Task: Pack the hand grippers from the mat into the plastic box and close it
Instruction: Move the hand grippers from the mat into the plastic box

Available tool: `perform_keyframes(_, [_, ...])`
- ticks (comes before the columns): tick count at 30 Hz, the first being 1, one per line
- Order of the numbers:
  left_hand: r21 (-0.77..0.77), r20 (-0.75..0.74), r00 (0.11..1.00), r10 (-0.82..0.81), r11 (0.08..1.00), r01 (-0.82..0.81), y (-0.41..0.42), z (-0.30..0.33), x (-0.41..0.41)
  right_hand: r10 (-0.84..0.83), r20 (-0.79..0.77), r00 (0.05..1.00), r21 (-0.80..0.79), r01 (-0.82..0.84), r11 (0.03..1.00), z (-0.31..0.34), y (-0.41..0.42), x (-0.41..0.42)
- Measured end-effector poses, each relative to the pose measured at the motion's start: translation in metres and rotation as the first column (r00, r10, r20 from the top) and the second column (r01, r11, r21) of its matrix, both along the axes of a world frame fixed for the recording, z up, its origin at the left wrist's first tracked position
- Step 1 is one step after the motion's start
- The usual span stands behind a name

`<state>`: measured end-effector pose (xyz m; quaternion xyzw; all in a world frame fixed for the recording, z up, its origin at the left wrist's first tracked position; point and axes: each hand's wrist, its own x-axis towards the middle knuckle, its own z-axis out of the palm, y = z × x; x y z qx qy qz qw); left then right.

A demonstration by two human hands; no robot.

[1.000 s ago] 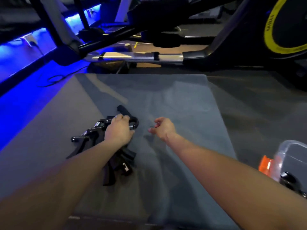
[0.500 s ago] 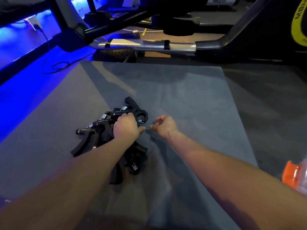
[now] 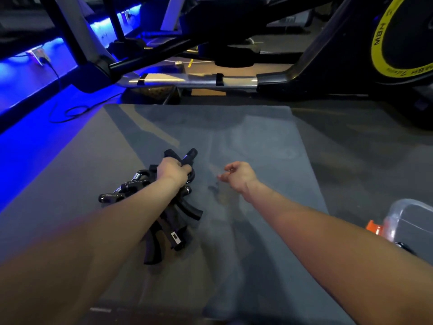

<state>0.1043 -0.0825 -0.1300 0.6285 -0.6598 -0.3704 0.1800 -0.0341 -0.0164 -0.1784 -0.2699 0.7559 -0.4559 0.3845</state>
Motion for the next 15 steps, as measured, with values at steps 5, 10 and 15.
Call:
perform_keyframes(5, [0.030, -0.314, 0.941, -0.127, 0.989, 0.144, 0.035, 0.015, -0.038, -0.119, 0.066, 0.991, -0.086, 0.124, 0.989, 0.033, 0.028, -0.023])
perform_keyframes(10, [-0.031, -0.403, 0.847, -0.346, 0.930, 0.366, 0.087, 0.027, -0.088, -0.230, 0.265, 0.936, -0.143, 0.274, 0.951, 0.058, 0.077, -0.058])
perform_keyframes(15, [-0.081, -0.386, 0.767, -0.512, 0.847, 0.525, 0.138, 0.032, -0.135, -0.384, 0.413, 0.826, -0.184, 0.489, 0.853, 0.075, 0.137, -0.104])
